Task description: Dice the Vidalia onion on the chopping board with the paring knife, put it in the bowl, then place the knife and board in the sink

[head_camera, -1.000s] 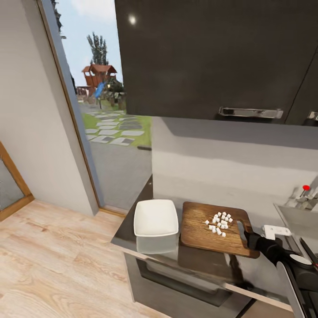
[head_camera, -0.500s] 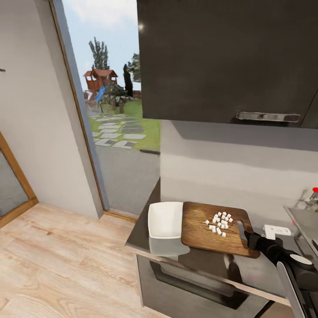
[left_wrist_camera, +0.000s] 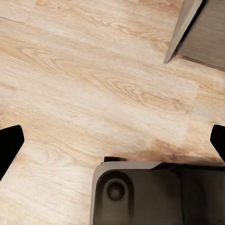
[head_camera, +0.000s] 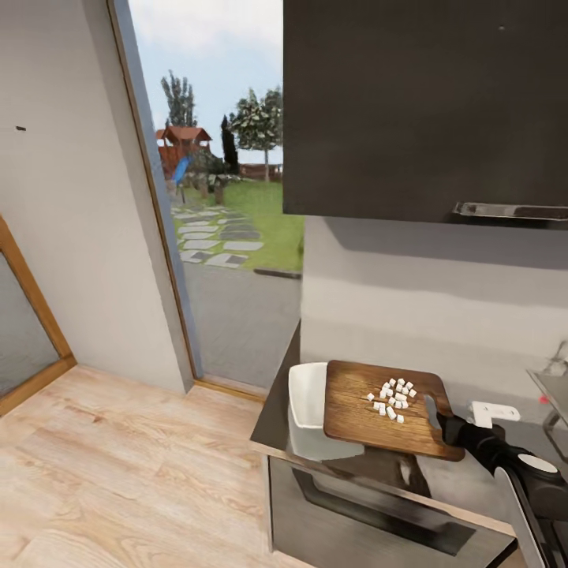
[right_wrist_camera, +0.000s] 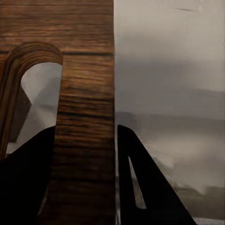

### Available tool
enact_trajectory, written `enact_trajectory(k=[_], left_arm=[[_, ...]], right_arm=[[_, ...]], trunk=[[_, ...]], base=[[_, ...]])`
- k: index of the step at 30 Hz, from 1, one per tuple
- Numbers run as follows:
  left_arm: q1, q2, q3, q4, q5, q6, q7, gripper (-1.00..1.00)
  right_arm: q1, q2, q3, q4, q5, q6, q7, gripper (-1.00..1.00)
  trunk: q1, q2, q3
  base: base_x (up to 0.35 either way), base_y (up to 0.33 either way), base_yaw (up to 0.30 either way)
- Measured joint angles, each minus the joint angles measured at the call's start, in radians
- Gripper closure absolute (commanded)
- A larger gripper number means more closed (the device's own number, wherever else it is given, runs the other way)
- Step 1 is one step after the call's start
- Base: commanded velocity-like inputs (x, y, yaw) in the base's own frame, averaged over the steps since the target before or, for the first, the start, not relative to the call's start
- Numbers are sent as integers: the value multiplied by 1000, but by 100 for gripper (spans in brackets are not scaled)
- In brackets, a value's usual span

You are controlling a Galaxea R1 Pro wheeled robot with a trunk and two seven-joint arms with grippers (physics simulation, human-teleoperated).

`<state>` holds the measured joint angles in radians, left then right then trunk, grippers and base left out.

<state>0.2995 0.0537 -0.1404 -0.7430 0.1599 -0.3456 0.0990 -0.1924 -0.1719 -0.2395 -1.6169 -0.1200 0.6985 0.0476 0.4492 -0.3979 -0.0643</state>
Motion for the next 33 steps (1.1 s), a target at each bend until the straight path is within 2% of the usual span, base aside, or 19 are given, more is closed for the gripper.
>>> enact_trajectory(k=[7, 12, 17, 22, 33], left_arm=[[0, 0, 0, 0, -1, 0, 0, -100], [0, 0, 0, 0, -1, 0, 0, -100], [0, 0, 0, 0, -1, 0, 0, -100], [0, 0, 0, 0, -1, 0, 0, -100], [0, 0, 0, 2, 0, 0, 0, -100]], right_arm=[[0, -1, 0, 0, 2, 0, 0, 100], [0, -3, 0, 0, 35, 0, 0, 100], [0, -5, 0, 0, 47, -1, 0, 100], [0, -24, 0, 0, 49, -2, 0, 100], [0, -26, 0, 0, 48, -1, -1, 100]], trunk=[[0, 0, 0], [0, 0, 0], [0, 0, 0], [0, 0, 2], [0, 0, 19]], base=[[247, 140, 0], [126, 9, 0], [28, 0, 0], [1, 0, 0], [0, 0, 0]])
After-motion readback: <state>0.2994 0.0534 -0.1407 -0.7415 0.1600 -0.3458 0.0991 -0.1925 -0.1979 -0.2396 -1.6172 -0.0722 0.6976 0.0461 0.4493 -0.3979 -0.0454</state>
